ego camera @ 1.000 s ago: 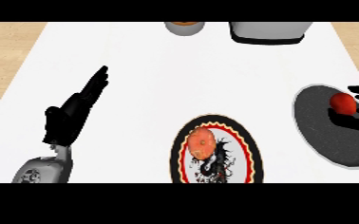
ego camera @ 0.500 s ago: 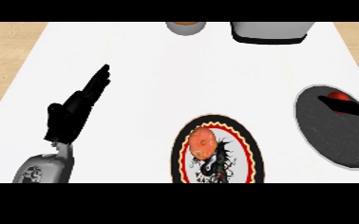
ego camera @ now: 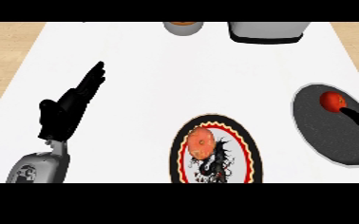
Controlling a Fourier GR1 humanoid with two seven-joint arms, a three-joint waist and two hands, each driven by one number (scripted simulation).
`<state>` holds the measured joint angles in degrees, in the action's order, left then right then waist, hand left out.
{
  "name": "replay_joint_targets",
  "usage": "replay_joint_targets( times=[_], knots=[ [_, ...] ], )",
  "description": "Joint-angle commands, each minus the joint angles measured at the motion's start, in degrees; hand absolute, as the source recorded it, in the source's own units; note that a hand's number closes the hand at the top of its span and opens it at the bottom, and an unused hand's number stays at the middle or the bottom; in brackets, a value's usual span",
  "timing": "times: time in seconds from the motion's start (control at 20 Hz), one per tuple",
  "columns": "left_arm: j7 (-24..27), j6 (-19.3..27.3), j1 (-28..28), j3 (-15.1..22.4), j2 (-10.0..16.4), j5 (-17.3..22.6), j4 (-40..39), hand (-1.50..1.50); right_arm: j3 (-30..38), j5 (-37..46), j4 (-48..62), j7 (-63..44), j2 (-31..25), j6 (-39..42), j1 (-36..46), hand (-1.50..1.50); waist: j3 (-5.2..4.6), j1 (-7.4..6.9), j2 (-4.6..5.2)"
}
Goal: Pick the tomato from the plate and place it in the pan
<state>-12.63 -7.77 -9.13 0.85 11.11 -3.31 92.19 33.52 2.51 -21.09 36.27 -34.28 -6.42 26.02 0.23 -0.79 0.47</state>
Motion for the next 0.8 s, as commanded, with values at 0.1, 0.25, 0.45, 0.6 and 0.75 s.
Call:
replay_joint_targets(
  times=[0.1, 0.25, 0.45, 0.6, 0.75],
  knots=[
    [1.9, 1.4, 3.5, 1.3, -0.9, -2.5, 1.8, 0.0, 3.1, -4.3, 2.7, 11.4, -3.6, 15.0, -9.2, -1.5, -0.07, 0.59, -0.37],
    [-1.9, 1.0, -3.4, 0.0, -1.5, -1.2, -1.8, 0.0, 2.8, -4.6, 2.2, 16.5, -2.7, 14.3, -9.5, -1.5, -0.13, 0.85, -0.31],
    [-2.6, 1.1, 0.1, 0.9, -2.0, -2.3, 2.0, 0.0, 2.5, -5.6, 2.8, 20.4, -4.5, 19.2, -13.8, -1.5, -0.14, 0.69, -0.39],
    [0.6, 0.0, 1.4, -0.9, -1.6, -1.2, -0.4, 0.0, 3.1, -7.5, 1.9, 24.1, -2.7, 21.3, -18.6, -1.5, -0.18, 0.96, -0.44],
    [-1.1, -0.5, 1.6, -0.4, -1.4, -1.6, 2.0, 0.0, 1.6, -7.6, -0.4, 26.7, 1.5, 19.0, -20.5, -1.5, -0.2, 0.89, -0.52]
  ],
)
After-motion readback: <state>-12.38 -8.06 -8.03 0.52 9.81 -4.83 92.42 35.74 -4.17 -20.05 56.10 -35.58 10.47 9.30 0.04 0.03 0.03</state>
